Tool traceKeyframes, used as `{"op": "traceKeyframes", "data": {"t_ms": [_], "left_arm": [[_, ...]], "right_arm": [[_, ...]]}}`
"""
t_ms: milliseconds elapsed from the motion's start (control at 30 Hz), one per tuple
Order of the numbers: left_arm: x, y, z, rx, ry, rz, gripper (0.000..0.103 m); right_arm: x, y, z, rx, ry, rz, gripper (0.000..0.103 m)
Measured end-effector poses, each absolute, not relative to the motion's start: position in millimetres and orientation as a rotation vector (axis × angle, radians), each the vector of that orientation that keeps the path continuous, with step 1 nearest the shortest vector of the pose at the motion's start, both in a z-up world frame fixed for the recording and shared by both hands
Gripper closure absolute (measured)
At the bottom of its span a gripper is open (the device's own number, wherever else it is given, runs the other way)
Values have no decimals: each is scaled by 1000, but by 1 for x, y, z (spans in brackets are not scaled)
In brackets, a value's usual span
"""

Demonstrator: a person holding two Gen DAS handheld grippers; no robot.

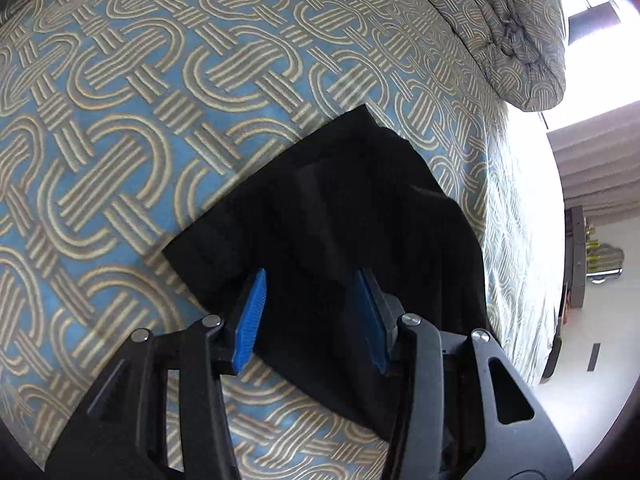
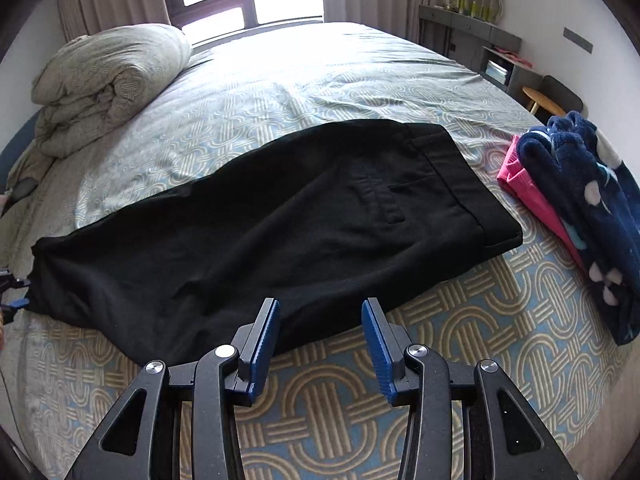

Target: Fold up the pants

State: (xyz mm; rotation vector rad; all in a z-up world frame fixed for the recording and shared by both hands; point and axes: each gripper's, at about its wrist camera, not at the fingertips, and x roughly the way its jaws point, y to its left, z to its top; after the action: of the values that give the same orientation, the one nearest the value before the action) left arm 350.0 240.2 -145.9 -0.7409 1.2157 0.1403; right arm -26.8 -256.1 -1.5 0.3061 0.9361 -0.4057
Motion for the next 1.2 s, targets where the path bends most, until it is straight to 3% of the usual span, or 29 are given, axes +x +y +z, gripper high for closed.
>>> {"op": "traceKeyframes", "data": {"t_ms": [33,67,100,300,433,600,900,1033,1200], "left_arm": [[353,239,-147,-746,1211,149,63],[358,237,-147,-744,1206,162,93],[360,238,-147,-740,1215,154,100],[332,247,-82,-732,988,107,101],[325,265,-110,-705,1070,168,101],[309,273,-145,-750,1105,189,94],[341,274,-90,-515,1010,258,91],[387,263,-93,-454,1042,181,51],[428,246,-111,-473,1149,70,49]], "right_arm": [[-30,-253,2,298,928,-407,54],[-32,-251,4,290,923,-410,51],[-34,-249,6,276,918,-413,51],[-28,-241,8,226,930,-431,51],[-17,-241,8,247,926,-424,51],[-7,-228,-1,258,950,-370,51],[-6,-229,-8,267,975,-376,51],[-2,-235,-13,301,997,-391,51],[-4,-236,-13,280,1009,-421,51]]}}
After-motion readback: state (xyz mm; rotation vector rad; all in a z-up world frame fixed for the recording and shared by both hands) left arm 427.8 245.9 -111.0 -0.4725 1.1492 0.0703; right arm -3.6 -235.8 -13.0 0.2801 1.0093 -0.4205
